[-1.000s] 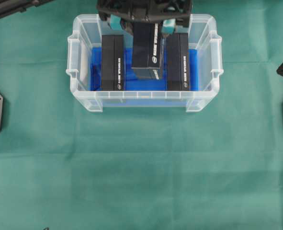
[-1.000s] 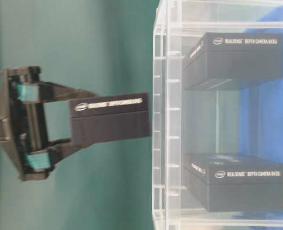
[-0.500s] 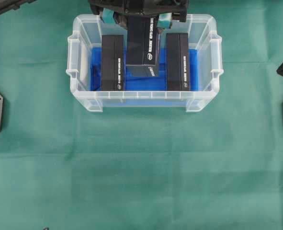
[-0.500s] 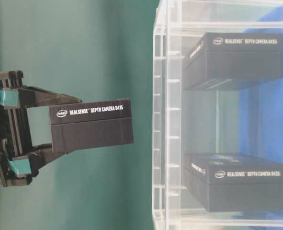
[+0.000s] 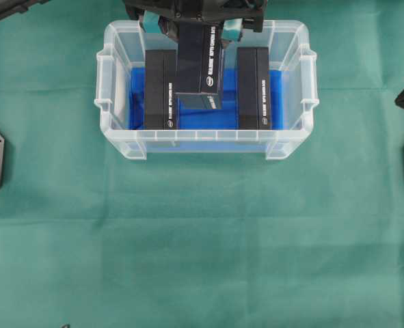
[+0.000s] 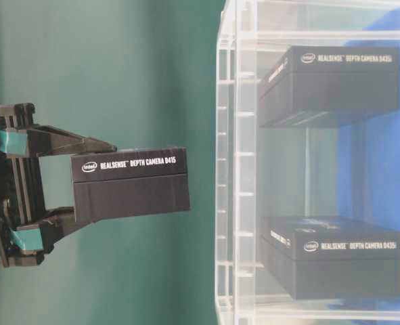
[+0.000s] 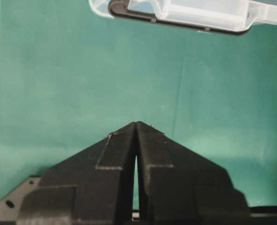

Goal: Take the box out of the case with the left arm.
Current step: 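Lift the middle box straight up out of the case with left gripper, then carry the box toward the front and lower it onto the cloth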

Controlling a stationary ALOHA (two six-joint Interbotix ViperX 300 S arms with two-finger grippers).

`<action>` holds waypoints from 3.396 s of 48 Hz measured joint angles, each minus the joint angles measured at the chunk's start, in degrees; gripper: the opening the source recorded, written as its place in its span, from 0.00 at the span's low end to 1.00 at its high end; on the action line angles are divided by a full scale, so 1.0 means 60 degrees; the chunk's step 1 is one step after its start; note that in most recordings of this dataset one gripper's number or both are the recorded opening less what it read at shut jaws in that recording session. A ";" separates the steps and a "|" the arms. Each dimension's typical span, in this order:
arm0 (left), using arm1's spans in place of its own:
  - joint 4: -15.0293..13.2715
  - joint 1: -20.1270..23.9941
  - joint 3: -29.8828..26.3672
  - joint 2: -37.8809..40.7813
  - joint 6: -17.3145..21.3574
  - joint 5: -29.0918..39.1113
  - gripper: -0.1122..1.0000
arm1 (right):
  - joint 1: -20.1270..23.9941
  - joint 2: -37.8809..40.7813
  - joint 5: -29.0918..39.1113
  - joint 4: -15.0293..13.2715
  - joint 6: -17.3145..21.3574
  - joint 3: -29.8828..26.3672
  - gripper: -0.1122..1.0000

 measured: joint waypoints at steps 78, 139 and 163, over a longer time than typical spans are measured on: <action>0.0000 0.0015 0.0000 0.0000 0.0000 0.0000 0.59 | 0.0000 0.0000 0.0264 0.0000 0.0000 0.0015 0.10; 0.0015 -0.4570 0.0205 0.0000 -0.5449 0.0146 0.59 | 0.0000 -0.0015 0.0513 0.0161 0.0029 -0.0073 0.10; 0.0425 -0.4556 0.2314 -0.0864 -0.5713 -0.0791 0.59 | 0.0000 -0.0015 0.0513 0.0161 0.0015 -0.0073 0.10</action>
